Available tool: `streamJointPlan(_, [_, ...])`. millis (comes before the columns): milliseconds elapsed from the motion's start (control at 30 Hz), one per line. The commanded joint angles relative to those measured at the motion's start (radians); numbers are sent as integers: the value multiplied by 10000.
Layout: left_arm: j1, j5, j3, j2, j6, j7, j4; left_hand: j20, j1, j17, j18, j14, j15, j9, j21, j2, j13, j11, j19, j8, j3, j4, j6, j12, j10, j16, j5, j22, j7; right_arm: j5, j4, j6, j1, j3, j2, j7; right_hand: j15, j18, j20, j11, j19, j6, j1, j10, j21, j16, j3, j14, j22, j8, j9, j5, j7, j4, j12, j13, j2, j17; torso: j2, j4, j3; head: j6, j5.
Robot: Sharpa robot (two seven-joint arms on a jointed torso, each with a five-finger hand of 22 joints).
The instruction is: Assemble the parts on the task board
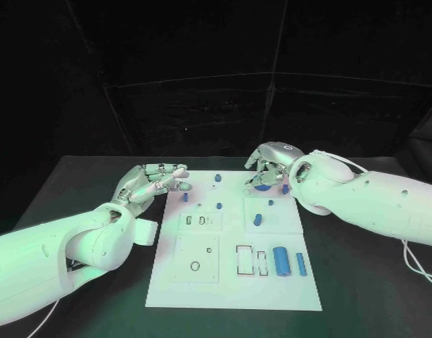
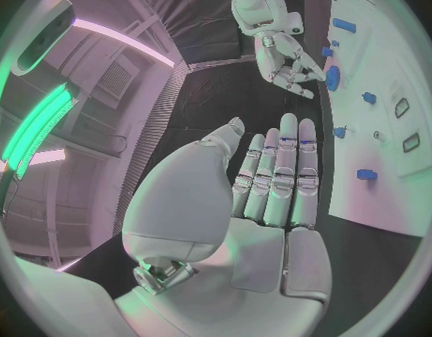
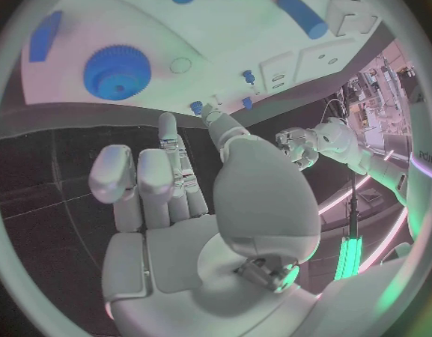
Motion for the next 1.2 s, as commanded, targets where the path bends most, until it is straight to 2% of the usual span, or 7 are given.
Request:
streamJointPlan(33, [15,-45,9,-4,231,61,8,-5,-33,9,139,66,-1,6,-50,28,-2,-11,85,-22,4,-47,49,-38,93,-51,31,-16,-6,1463,277,524,30,10,-391,-618,41,-216,11,-14,372,-188,658,-445,293,743,-1439,363,576,110,8,23,-3,1047,1476,1499,288,966,-23,-151,62,9,-23])
streamJointPlan(100, [15,-45,9,2,238,64,-2,-5,-33,9,139,66,-1,6,-50,28,-2,-11,85,-22,4,-47,49,-38,93,-51,31,-16,-6,1557,268,602,34,10,-569,-685,-16,-263,80,53,529,-303,1227,-989,438,1116,-1853,379,866,208,13,11,96,1865,2688,2769,258,1451,-28,-192,72,23,-32])
streamJointPlan(233, [15,-45,9,31,264,68,-16,-5,-33,10,139,68,-1,6,-50,31,-3,-11,87,-25,7,-49,51,-42,95,-54,31,-17,-7,1336,137,521,34,7,-683,-696,69,-310,69,59,741,-383,1594,-969,603,1532,-1991,452,1206,322,12,126,122,2236,4604,4782,222,2065,-14,-216,100,42,-33])
streamJointPlan(333, [15,-45,8,53,281,63,-49,-5,-33,10,139,68,-1,6,-50,31,-3,-11,87,-25,7,-49,51,-42,95,-54,31,-17,-7,1224,-34,563,32,4,-611,-710,94,-342,98,82,837,-451,1667,-821,676,1787,-2008,504,1362,364,6,137,144,2239,5625,5873,296,2474,-11,-219,113,12,-24])
streamJointPlan(567, [14,-45,8,104,315,49,-128,-5,-33,10,139,68,-1,6,-50,31,-3,-11,87,-25,7,-49,51,-42,95,-54,31,-17,-7,1176,-553,629,27,0,-234,-815,137,-446,141,116,1174,-538,1904,-322,911,2326,-1925,640,1877,429,0,209,178,2145,7367,7764,584,3391,-17,-164,71,-23,-94])
streamJointPlan(733, [13,-45,7,131,354,20,-175,-7,-28,15,140,71,-2,4,-52,45,-5,-12,91,-35,24,-61,53,-58,97,-69,33,-22,-8,1187,-856,629,24,-1,29,-855,165,-521,169,136,1413,-486,1914,380,1084,2582,-1953,695,2255,529,8,416,187,2066,8983,9543,790,3835,-14,-185,75,-51,-71])
streamJointPlan(1200, [12,-45,7,173,342,-26,-229,-9,-39,33,139,80,3,-5,-55,70,-13,3,115,-87,68,-92,39,-127,88,-124,27,-36,13,931,-1266,1927,11,-4,507,-1127,244,-596,242,210,1629,-484,1721,1090,1249,2917,-2137,788,2630,571,-14,482,242,1933,10509,11264,943,4489,-16,-188,75,-115,-51])
